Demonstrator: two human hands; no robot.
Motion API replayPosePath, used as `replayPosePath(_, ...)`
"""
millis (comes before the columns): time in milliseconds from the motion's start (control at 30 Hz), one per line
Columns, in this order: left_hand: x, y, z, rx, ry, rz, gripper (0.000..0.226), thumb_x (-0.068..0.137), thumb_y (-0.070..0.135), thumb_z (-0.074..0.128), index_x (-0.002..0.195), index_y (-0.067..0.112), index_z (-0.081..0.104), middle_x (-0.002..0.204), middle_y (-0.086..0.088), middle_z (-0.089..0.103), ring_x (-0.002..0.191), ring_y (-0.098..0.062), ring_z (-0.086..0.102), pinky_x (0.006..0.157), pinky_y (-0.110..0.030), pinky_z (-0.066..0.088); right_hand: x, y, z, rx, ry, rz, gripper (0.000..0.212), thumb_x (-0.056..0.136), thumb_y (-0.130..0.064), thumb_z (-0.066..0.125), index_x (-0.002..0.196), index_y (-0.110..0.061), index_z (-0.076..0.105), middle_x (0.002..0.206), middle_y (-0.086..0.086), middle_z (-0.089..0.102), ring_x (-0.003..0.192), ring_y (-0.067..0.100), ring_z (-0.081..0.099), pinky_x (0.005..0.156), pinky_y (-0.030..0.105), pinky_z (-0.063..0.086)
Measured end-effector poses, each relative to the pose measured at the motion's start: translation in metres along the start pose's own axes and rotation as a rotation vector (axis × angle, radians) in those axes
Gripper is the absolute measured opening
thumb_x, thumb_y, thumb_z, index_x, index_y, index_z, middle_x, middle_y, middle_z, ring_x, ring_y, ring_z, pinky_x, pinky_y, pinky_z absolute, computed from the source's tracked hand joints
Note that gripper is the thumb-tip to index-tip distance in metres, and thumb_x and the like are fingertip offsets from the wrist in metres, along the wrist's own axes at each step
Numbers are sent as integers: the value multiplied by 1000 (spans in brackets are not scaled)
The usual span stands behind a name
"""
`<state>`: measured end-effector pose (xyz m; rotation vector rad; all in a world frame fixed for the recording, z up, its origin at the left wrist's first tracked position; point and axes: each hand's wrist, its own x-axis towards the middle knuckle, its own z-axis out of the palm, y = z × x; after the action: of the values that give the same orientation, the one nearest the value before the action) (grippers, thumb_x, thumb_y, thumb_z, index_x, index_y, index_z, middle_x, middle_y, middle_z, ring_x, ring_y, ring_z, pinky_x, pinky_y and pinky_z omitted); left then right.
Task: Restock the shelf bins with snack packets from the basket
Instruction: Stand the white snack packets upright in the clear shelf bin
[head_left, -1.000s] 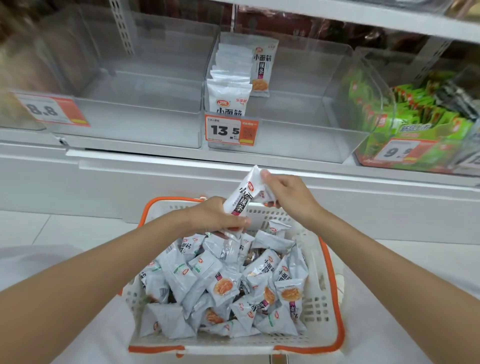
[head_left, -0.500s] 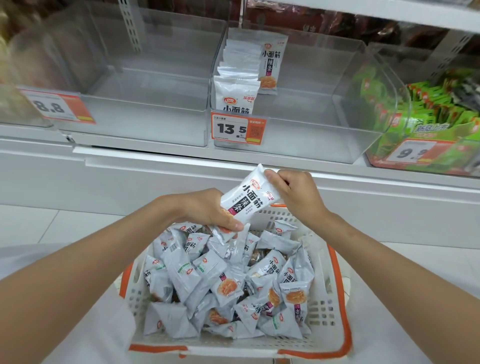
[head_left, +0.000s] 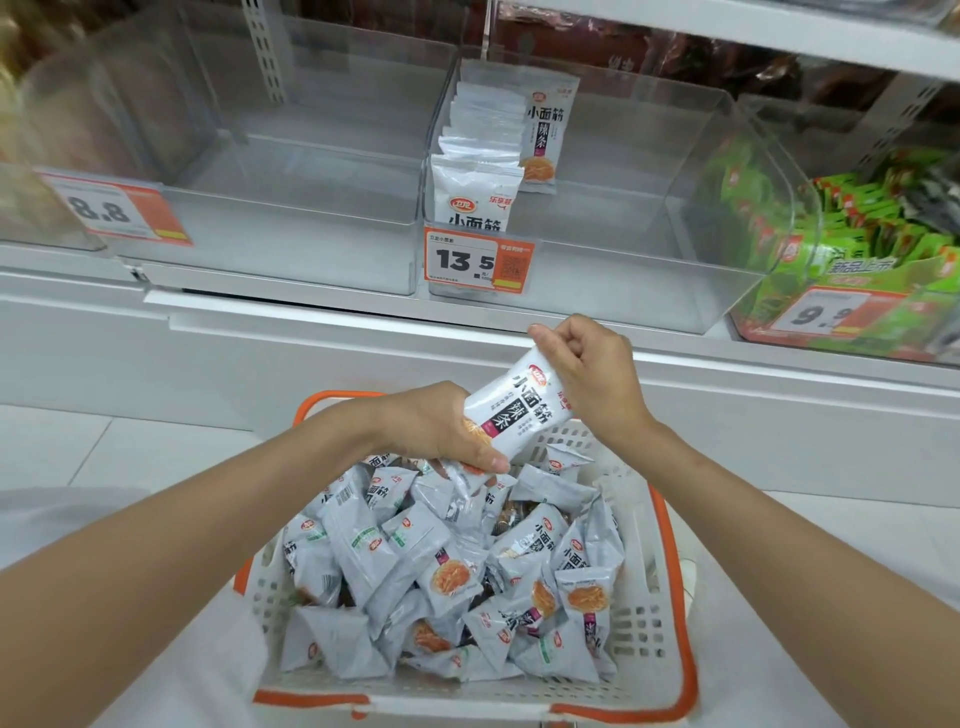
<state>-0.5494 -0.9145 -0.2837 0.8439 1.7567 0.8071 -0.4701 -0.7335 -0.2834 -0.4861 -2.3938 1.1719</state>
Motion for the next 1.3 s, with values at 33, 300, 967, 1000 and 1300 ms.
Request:
replayPosePath(33,0,2,-1,13,2,5,20,77,25,81,88,14,69,85,-3,73,71,-8,65,61,-22,51,1,-1,0,4,-7,5,41,91,-36,64,69,-3,56,60,16,60,59,34,58,49,39,42)
replayPosePath(300,0,-9,-10,-83,269,34,22,74,26,83,88,15,69,78,2,74,66,-5,67,58,-21,53,3,-19,-13,374,-46,486,57,100,-56,32,92,-10,65,73,8,69,63,14,63,62,28,49)
replayPosePath(967,-3,116,-73,-122,708,440,7,81,15,78,86,12,73,83,-4,75,73,-12,70,70,-32,59,36,-71,-57,282,-249,108,27,82,-1,74,106,-10,67,91,3,74,75,9,66,70,25,55)
replayPosePath(1000,0,129,-78,-116,725,472,7,81,16,78,85,14,73,82,-3,75,74,-12,70,72,-33,59,45,-76,-64,266,-192,82,26,81,1,74,105,-8,66,88,3,73,72,7,65,68,25,54)
replayPosePath(1300,54,174,-144,300,769,407,27,79,30,80,87,4,73,81,-3,73,76,-19,70,77,-37,58,129,-54,-72,-55,77,-111,30,80,-5,74,101,-23,63,91,-6,71,82,13,66,77,25,53)
